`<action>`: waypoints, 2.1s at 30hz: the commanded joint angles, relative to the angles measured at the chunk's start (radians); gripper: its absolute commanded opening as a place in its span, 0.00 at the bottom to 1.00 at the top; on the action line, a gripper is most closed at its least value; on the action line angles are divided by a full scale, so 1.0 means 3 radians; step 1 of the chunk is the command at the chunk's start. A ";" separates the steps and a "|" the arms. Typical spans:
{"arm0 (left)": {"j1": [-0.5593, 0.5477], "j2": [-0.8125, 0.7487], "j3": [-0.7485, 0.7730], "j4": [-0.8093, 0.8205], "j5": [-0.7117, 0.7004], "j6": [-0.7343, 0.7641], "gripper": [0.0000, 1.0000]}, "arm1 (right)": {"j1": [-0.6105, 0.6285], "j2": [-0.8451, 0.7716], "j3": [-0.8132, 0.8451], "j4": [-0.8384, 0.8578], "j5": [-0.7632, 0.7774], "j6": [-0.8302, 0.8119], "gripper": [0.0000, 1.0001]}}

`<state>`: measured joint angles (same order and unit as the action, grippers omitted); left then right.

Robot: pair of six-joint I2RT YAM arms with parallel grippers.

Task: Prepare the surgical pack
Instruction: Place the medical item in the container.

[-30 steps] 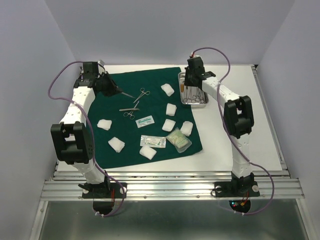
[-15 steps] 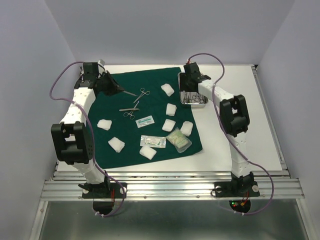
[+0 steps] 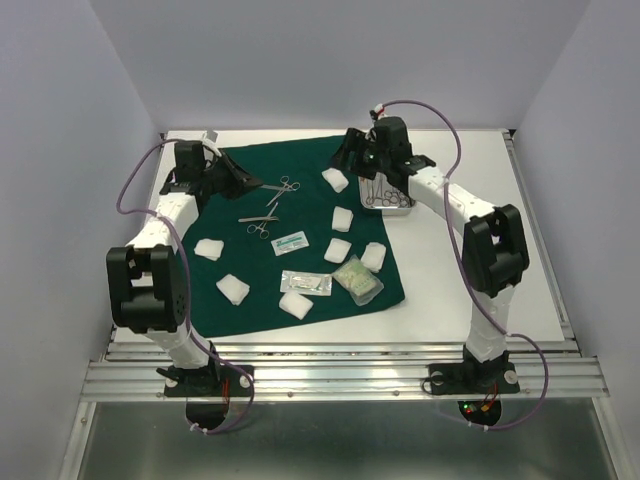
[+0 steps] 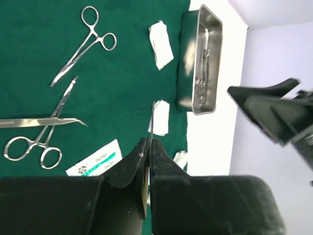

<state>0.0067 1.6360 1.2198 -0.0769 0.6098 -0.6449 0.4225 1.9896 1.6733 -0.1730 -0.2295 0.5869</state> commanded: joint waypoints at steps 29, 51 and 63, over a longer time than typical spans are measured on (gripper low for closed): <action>-0.0201 -0.0754 -0.0834 0.1519 -0.0268 -0.1138 0.00 | 0.0458 0.0552 -0.0281 0.2581 -0.1194 0.2180 0.64; -0.0201 -0.0872 -0.0962 0.1540 -0.0284 -0.1143 0.00 | 0.0489 0.0885 0.0139 0.2898 -0.1122 0.2625 0.37; -0.0196 -0.0913 -0.1039 0.1540 -0.0274 -0.1133 0.10 | 0.0489 0.0854 0.0113 0.2934 -0.1045 0.2625 0.05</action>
<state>-0.0490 1.4158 0.9222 0.3557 0.5106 -1.0058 0.5602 2.2524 1.6650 0.6437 -0.5568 1.4178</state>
